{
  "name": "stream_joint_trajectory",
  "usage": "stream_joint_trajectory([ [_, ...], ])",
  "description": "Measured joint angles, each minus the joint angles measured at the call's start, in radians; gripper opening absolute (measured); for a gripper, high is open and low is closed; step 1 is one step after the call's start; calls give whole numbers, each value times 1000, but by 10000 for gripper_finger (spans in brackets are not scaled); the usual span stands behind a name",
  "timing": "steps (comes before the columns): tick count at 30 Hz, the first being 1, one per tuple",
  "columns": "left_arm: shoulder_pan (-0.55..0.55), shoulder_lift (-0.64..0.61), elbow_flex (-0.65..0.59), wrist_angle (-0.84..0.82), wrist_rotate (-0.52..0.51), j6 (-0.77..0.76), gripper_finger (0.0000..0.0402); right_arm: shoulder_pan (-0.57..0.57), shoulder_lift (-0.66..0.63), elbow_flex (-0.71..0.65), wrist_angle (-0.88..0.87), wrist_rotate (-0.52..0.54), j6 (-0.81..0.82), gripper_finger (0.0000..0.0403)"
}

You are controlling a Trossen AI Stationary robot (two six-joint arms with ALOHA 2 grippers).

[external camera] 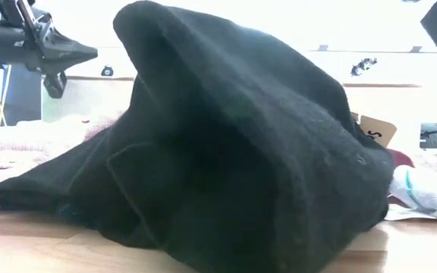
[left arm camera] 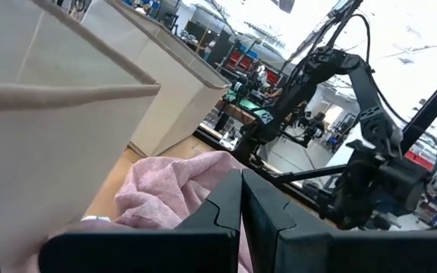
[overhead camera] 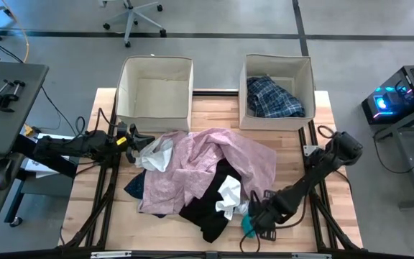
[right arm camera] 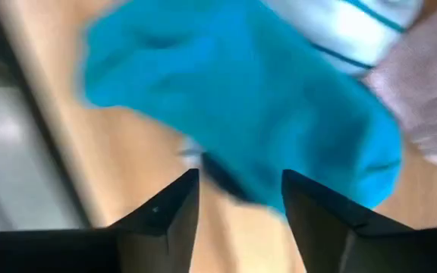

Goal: Sort clothes
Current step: Put the blue sock into the top right laundry bin

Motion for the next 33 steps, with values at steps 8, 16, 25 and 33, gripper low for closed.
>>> stream_joint_trajectory([
  [8, 0, 0, 0, -38, 0, -25, 0, 38, -97, -103, -27, 60, 364, 149],
  [16, 0, 0, 0, -41, 0, -24, 0, 39, -253, -308, 184, 71, 737, 195],
  [25, 0, 0, 0, -45, 0, -24, 0, 39, -358, -597, 562, 101, 1089, 203],
  [33, 0, 0, 0, -44, 1, -29, 0, 39, -359, -665, 727, 199, 1113, 166],
])
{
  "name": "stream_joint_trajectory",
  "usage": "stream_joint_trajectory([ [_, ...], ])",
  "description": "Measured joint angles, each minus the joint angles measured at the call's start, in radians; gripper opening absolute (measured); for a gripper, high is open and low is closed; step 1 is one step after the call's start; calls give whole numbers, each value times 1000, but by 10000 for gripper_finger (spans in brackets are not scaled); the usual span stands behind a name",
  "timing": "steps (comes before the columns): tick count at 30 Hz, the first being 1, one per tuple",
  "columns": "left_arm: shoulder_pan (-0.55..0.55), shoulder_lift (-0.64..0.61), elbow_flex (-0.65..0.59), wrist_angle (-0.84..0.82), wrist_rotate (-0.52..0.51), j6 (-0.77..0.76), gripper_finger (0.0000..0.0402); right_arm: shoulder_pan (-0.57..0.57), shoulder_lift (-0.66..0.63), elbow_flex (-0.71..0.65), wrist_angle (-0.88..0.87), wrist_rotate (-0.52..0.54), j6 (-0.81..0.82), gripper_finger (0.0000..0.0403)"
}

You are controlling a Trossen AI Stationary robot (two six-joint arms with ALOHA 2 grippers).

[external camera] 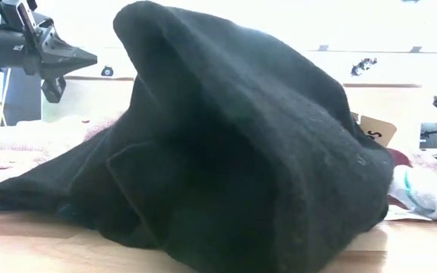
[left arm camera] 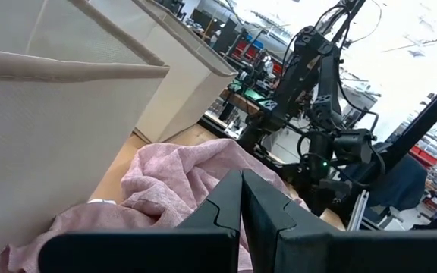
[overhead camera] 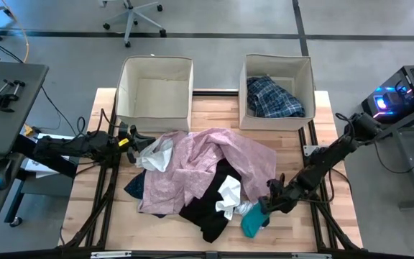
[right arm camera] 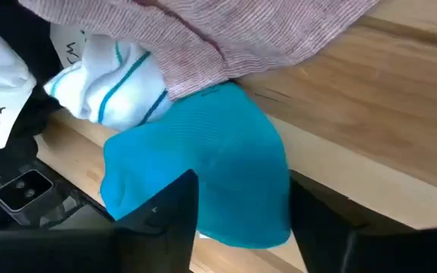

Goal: Sort clothes
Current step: Put the blue sock into the top right laundry bin

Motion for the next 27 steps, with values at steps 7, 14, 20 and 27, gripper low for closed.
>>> stream_joint_trajectory([
  [7, 0, 0, 0, 0, 0, -20, 0, 0, 0, 3, 14, 0, -34, 66],
  [14, 0, 0, 0, 0, 0, -21, 0, 0, -95, 23, 62, -7, -47, 11],
  [20, 0, 0, 0, 0, 0, -21, 0, -21, -210, 151, -85, -8, -146, 9],
  [27, 0, 0, 0, 0, 0, -21, 0, -107, -264, 279, -355, 15, -329, 4],
])
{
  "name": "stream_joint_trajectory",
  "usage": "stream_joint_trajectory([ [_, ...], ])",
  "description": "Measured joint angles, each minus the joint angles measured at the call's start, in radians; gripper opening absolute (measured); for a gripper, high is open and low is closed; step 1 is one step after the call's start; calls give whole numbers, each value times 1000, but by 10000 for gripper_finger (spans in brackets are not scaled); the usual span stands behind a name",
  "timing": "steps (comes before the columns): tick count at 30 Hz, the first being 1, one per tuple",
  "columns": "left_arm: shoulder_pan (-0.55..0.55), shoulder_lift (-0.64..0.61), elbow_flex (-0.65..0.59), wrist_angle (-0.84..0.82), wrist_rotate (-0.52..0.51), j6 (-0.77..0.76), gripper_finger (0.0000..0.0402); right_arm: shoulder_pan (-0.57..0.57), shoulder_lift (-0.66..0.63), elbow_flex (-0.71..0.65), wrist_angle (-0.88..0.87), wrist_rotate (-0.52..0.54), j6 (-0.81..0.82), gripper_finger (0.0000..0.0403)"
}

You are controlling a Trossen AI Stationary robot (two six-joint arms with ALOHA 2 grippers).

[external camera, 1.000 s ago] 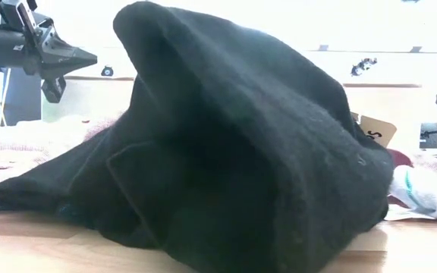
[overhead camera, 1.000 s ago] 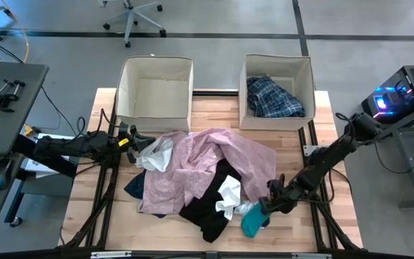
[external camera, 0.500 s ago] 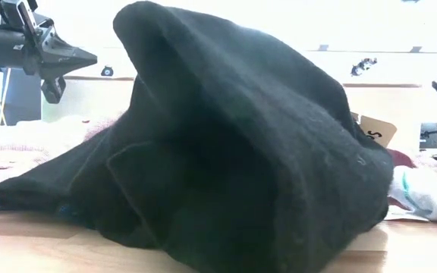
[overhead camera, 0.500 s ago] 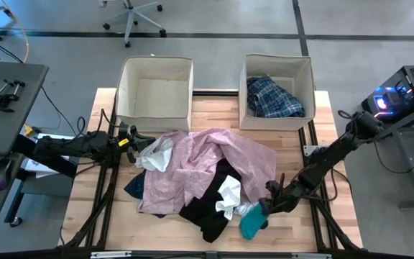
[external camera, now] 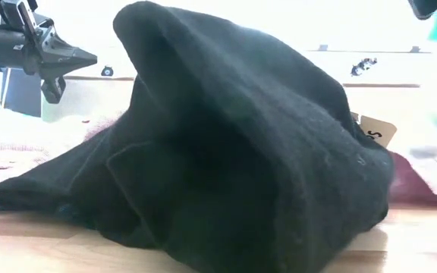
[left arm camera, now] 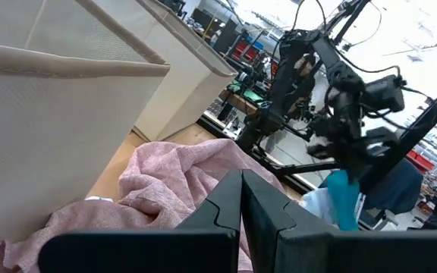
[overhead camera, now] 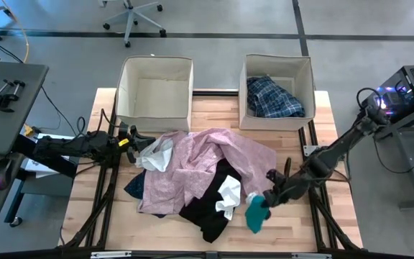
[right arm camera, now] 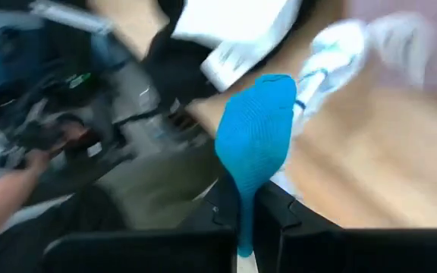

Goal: Sort clothes
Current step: Put the blue sock into the top right laundry bin

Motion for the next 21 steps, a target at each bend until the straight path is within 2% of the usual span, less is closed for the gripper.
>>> stream_joint_trajectory([
  [3, 0, 0, 0, -7, 0, 0, 0, -43, 15, -25, -45, -15, -18, 8],
  [9, 0, 0, 0, -20, 0, -2, 0, -90, 75, -133, -62, -154, 0, 40],
  [14, 0, 0, 0, -22, 0, -1, 0, -97, 98, -180, -45, -146, 78, 78],
  [21, 0, 0, 0, -22, 0, -1, 0, -96, 100, -166, 15, -120, 37, 87],
])
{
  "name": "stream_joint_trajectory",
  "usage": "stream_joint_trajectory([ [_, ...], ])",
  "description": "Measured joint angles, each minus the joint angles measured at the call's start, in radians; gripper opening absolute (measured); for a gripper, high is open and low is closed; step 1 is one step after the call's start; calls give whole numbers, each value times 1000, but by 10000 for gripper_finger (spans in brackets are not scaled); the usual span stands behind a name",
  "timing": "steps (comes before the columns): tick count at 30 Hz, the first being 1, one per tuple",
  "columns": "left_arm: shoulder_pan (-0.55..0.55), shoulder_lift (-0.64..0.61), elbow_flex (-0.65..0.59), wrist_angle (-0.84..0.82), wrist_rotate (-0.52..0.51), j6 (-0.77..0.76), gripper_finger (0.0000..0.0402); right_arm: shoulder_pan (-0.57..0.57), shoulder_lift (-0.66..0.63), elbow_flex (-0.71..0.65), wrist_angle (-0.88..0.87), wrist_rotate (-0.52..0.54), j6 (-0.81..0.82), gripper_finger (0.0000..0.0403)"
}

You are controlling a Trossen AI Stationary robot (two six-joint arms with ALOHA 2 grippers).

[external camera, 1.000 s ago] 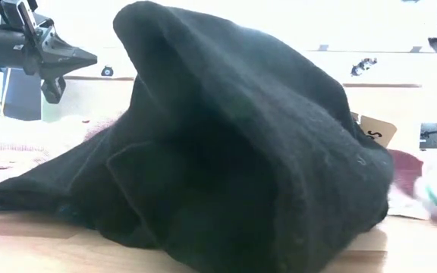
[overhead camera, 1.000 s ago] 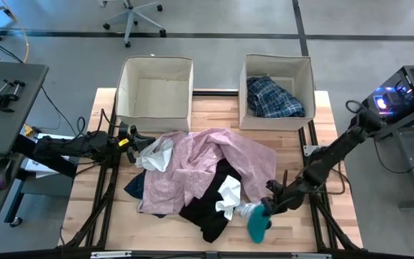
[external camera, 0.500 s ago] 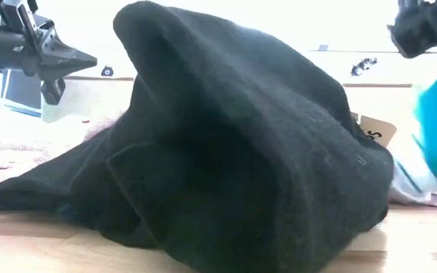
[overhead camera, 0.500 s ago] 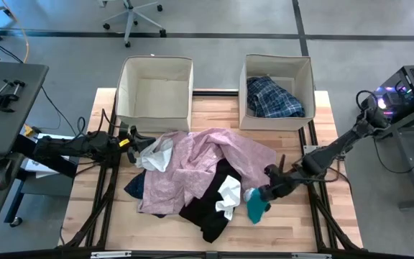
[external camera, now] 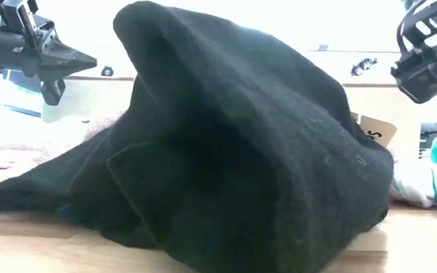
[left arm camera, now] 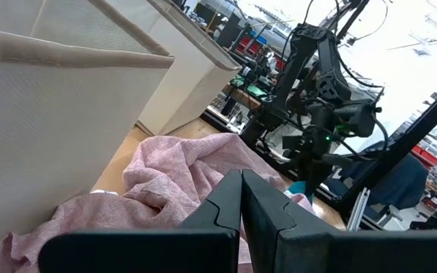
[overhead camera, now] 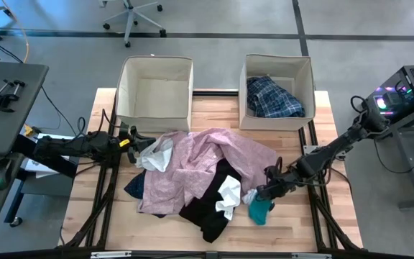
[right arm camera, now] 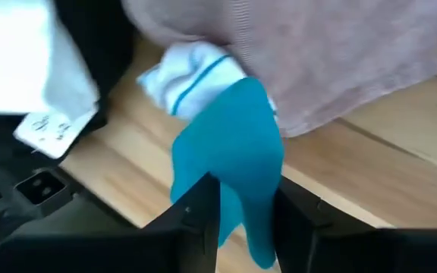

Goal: Sort clothes
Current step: Put the blue sock into the top right laundry bin

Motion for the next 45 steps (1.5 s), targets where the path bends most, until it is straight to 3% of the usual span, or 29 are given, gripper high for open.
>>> stream_joint_trajectory([
  [8, 0, 0, 0, -1, 0, 0, 0, -1, 0, 32, -70, 19, 66, 90],
  [17, 0, 0, 0, -20, 0, 0, 0, -2, 0, 32, -70, 79, 57, 152],
  [23, 0, 0, 0, -20, 0, 0, 0, -2, 0, 32, -27, 63, 43, 155],
  [29, 0, 0, 0, -21, 0, 0, 0, -2, 0, 32, -25, 53, 18, 124],
  [37, 0, 0, 0, -22, 0, -20, 0, -2, -12, 81, -45, 29, -2, 10],
  [42, 0, 0, 0, -22, 0, -25, 0, -26, -39, 264, -64, 158, -180, 21],
  [45, 0, 0, 0, -24, 0, -25, 0, -71, -48, 431, -219, 318, -337, 13],
])
